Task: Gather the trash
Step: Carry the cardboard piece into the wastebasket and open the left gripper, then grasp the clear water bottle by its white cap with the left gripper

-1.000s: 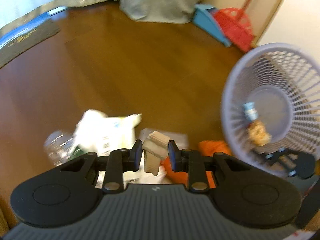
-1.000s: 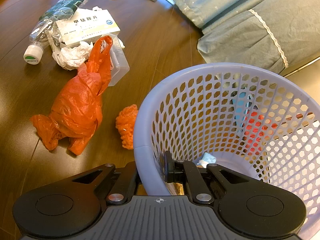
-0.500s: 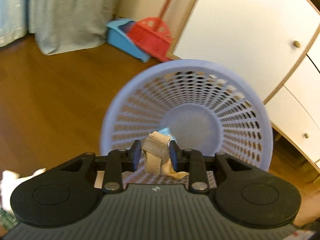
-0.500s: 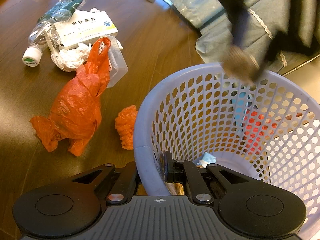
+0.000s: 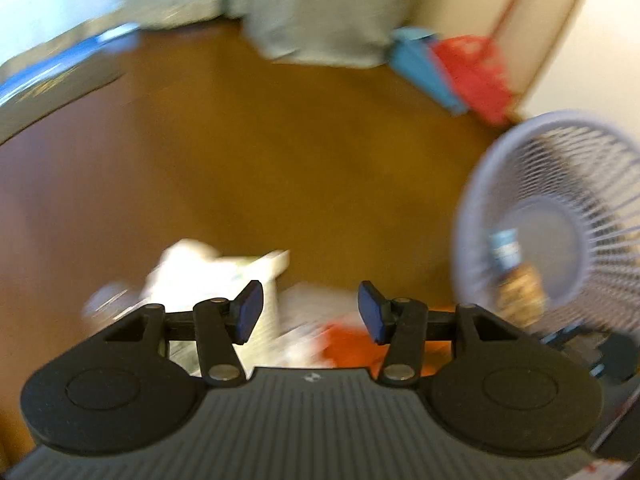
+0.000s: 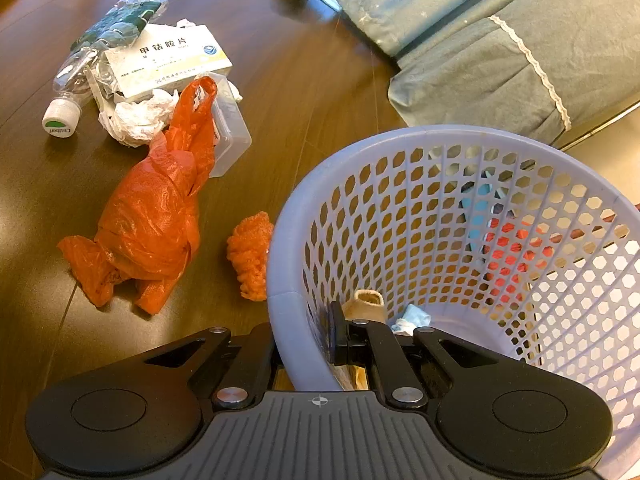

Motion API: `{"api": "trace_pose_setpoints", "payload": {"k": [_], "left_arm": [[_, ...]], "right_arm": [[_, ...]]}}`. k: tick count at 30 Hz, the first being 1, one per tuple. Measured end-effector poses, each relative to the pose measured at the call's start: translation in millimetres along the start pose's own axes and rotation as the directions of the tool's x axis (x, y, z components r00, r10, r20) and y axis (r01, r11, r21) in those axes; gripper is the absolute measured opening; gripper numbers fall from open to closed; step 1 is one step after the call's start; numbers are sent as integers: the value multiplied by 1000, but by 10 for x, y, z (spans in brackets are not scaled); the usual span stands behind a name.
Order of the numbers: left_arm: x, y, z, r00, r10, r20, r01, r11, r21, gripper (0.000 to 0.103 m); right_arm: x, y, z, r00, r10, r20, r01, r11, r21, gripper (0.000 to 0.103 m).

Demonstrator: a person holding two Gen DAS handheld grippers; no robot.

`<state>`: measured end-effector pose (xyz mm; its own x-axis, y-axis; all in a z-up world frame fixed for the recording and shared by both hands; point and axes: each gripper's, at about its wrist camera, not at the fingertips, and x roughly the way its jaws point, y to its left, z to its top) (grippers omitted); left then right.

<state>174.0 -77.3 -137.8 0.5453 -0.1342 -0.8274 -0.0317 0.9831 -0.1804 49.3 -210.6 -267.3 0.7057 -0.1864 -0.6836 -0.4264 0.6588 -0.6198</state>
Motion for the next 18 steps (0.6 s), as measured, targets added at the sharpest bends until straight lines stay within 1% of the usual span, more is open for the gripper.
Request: {"api": "trace_pose_setpoints", "payload": {"k": [2, 6, 7, 10, 12, 14, 16, 18], "left_arm": [[-15, 235, -154, 999, 45, -28, -46, 999, -27, 47], [20, 481, -462, 992, 80, -94, -86, 994, -62, 47], [-8, 469, -557, 991, 80, -106, -87, 994, -62, 48], [158, 428, -710, 985, 72, -157, -86, 992, -88, 55], [231, 421, -813, 980, 73, -187, -99, 986, -135, 55], [297, 415, -901, 975, 50, -216, -92, 977, -192, 55], [387, 377, -975, 967, 39, -250, -98, 968, -229, 55], [469, 360, -1054, 964, 38, -265, -114, 954, -278, 55]], "right_arm": [[2, 4, 1, 1000, 0, -1, 0, 1000, -4, 3], [9, 12, 0, 1000, 0, -5, 0, 1000, -7, 3], [7, 11, -1, 1000, 0, -6, 0, 1000, -8, 3], [1, 9, -5, 1000, 0, -7, 0, 1000, -8, 3], [2, 19, -8, 1000, 0, -9, 0, 1000, -12, 3], [7, 33, -8, 1000, 0, -10, 0, 1000, -16, 3], [5, 39, -11, 1000, 0, -10, 0, 1000, -18, 3], [3, 41, -12, 1000, 0, -11, 0, 1000, -18, 3]]}}
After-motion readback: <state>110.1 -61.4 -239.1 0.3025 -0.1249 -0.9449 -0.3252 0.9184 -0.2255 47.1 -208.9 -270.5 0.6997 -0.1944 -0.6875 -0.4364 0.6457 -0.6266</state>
